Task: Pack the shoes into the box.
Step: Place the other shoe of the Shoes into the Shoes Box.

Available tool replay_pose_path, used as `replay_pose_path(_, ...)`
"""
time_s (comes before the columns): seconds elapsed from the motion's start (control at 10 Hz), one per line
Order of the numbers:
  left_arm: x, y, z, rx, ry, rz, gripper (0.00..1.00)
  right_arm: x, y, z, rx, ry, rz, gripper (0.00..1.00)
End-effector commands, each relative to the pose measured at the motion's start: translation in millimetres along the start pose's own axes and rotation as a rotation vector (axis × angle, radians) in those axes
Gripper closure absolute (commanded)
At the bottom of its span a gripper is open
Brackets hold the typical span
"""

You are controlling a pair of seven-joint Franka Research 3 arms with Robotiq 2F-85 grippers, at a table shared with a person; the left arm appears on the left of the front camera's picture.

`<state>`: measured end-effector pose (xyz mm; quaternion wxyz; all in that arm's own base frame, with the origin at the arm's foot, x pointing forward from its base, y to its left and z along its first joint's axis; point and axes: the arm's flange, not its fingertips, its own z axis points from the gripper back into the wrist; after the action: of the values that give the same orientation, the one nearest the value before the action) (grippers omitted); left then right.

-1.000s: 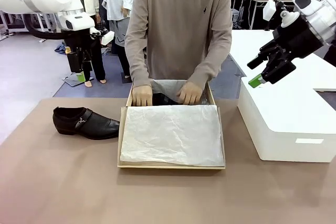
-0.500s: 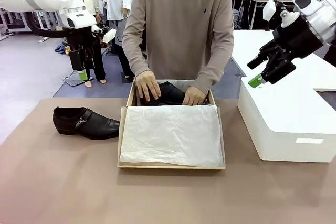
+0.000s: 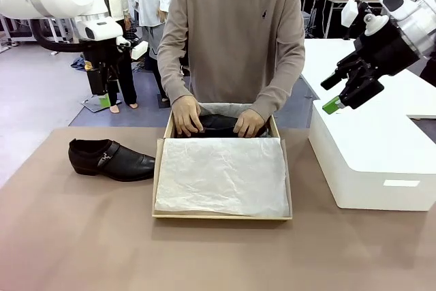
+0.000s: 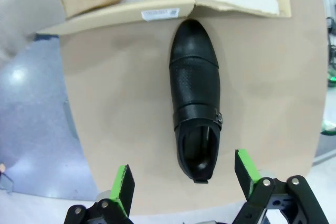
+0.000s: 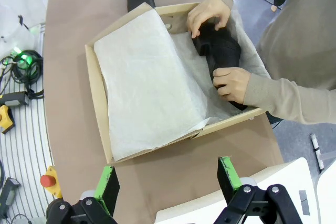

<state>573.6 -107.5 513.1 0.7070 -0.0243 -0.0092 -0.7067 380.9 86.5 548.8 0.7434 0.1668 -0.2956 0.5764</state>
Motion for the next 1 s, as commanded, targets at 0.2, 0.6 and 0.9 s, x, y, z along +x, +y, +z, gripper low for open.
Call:
replay_pose_path(0.2,-35.9,-15.5,-34.5,-0.012,-0.008,0.056,0.0,-0.1,-2.5,0.3,0.011,-0.03,0.022,0.0)
replay_pose_path(0.6,-57.5,-7.1,-61.4,0.044,0.005,0.118,0.0,-0.1,-2.5,0.3,0.011,-0.03,0.022,0.0)
replay_pose_path(0.9,-64.7,1.6,-63.0,0.037,-0.009,0.032,0.0,-0.1,-2.5,0.3,0.011,-0.03,0.022,0.0)
